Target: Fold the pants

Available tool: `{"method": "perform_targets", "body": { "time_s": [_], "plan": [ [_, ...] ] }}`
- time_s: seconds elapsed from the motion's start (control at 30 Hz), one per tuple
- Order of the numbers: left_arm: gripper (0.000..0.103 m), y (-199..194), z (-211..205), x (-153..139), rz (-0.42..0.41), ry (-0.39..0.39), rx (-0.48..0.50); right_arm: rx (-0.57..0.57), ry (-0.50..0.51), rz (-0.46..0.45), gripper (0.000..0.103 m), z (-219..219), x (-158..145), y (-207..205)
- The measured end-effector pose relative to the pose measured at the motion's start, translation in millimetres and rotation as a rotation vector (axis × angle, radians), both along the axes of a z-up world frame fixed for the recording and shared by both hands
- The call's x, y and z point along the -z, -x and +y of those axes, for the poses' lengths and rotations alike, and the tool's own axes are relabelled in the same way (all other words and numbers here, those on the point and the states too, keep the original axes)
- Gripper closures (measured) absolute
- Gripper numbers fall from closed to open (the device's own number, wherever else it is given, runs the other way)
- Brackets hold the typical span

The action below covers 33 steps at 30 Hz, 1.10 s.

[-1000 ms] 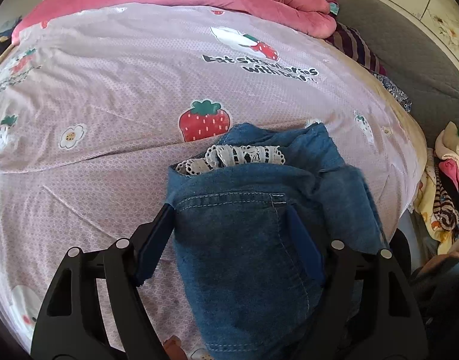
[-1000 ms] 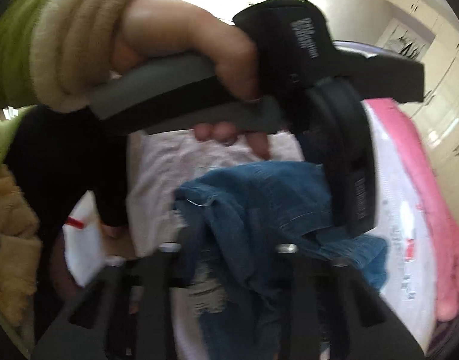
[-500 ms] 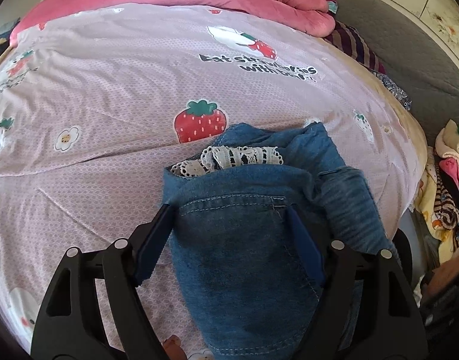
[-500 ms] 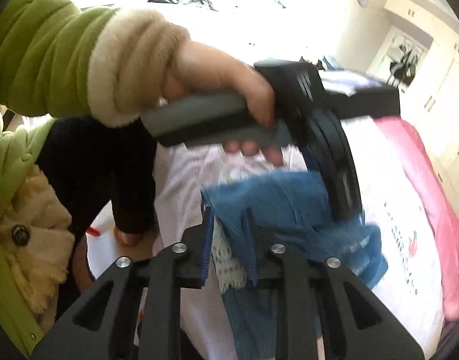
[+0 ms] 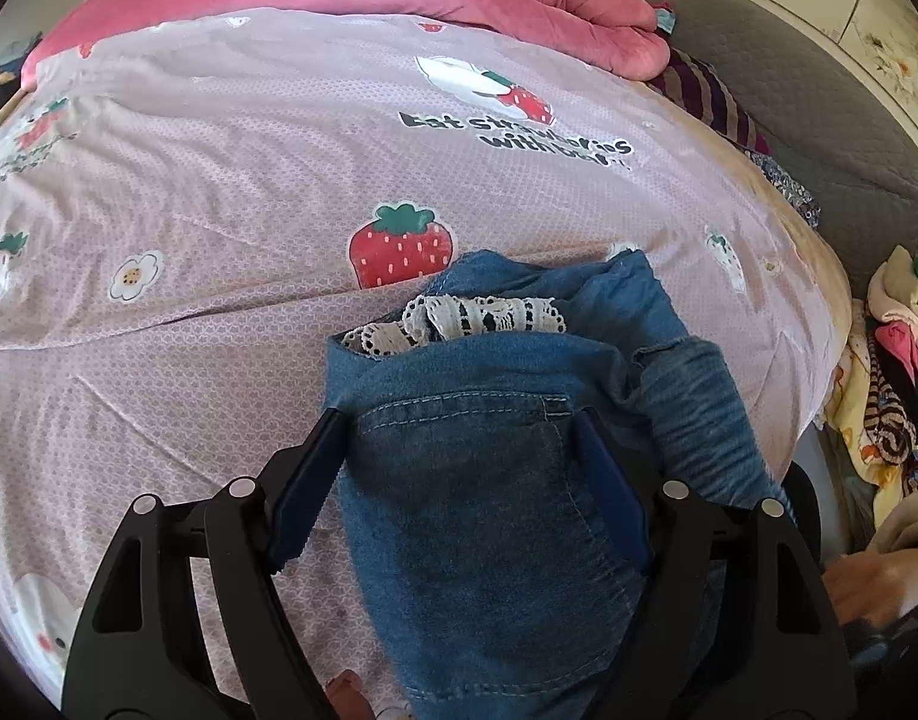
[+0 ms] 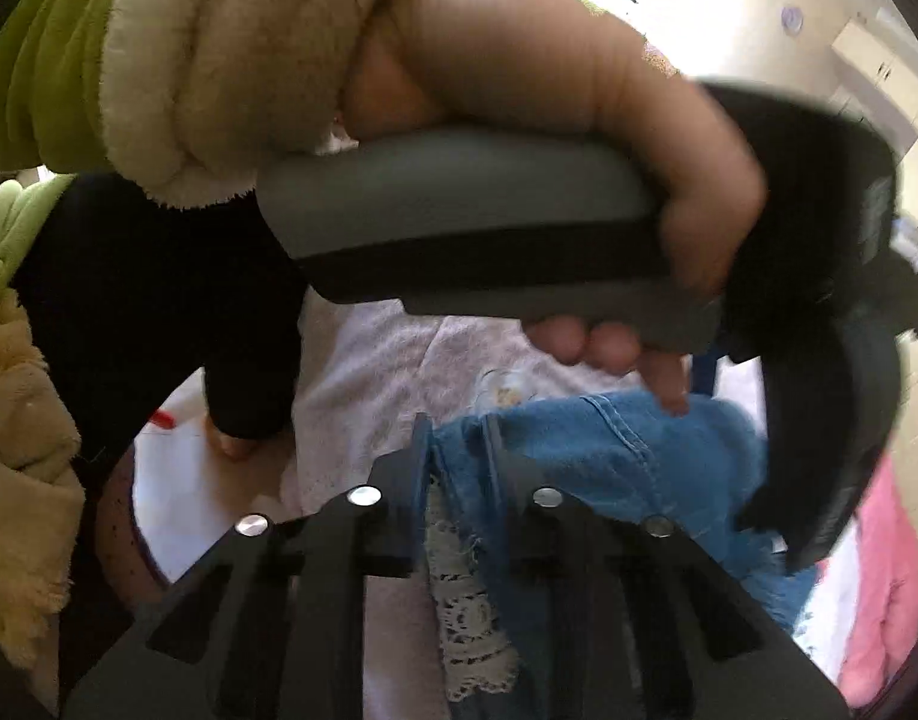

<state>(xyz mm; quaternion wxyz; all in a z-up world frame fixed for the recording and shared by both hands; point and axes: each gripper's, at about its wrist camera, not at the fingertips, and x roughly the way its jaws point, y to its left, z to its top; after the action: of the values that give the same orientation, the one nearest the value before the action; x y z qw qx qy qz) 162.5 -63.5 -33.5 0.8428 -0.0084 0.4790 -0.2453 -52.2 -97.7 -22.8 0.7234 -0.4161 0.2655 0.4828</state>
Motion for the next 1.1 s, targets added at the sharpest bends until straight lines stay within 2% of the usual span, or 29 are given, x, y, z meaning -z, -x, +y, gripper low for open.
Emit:
{"method": "perform_targets", "body": {
  "time_s": [0.13,0.2,0.23,0.37,0.5,0.53,0.57,0.63,0.67,0.83,0.9,0.93,0.97,1.1],
  "plan": [
    [0.034,0,1,0,-0.001,0.005,0.003,0.001,-0.058,0.063,0.095,-13,-10,1],
    [0.034,0,2,0,-0.002,0.007,0.002,-0.014,-0.074,0.095,0.103,-19,-14,5],
    [0.034,0,2,0,-0.003,0.008,-0.001,-0.035,-0.084,0.129,0.103,-23,-15,9],
    [0.034,-1,2,1,0.000,0.012,-0.004,-0.008,-0.025,0.098,0.103,-27,-6,20],
    [0.034,-1,1,0,0.002,0.006,-0.003,0.020,-0.152,0.111,0.102,-38,-25,24],
    [0.034,-1,0,0,0.000,0.002,0.000,0.016,-0.174,0.079,0.095,-39,-32,27],
    [0.034,-1,0,0,0.001,-0.001,0.001,0.012,-0.178,0.056,0.080,-38,-35,28],
    [0.034,-1,0,0,0.003,-0.001,0.000,0.006,-0.159,0.013,0.065,-33,-39,28],
    [0.034,-1,-1,0,0.003,-0.001,0.000,-0.002,-0.146,-0.003,0.065,-30,-37,28],
    [0.033,-2,0,0,0.004,0.003,0.000,-0.023,-0.012,-0.111,0.065,-6,-24,19],
    [0.033,-3,0,1,0.006,0.005,0.000,-0.026,0.042,-0.135,0.068,1,-15,14],
    [0.033,-3,0,1,0.005,0.005,0.001,-0.028,0.071,-0.134,0.082,3,-9,10],
    [0.033,-3,0,1,0.005,0.006,0.001,-0.029,0.086,-0.123,0.089,3,-5,7],
    [0.032,-2,1,2,0.006,0.009,0.006,-0.014,0.009,-0.041,0.090,-13,-16,2]
  ]
}}
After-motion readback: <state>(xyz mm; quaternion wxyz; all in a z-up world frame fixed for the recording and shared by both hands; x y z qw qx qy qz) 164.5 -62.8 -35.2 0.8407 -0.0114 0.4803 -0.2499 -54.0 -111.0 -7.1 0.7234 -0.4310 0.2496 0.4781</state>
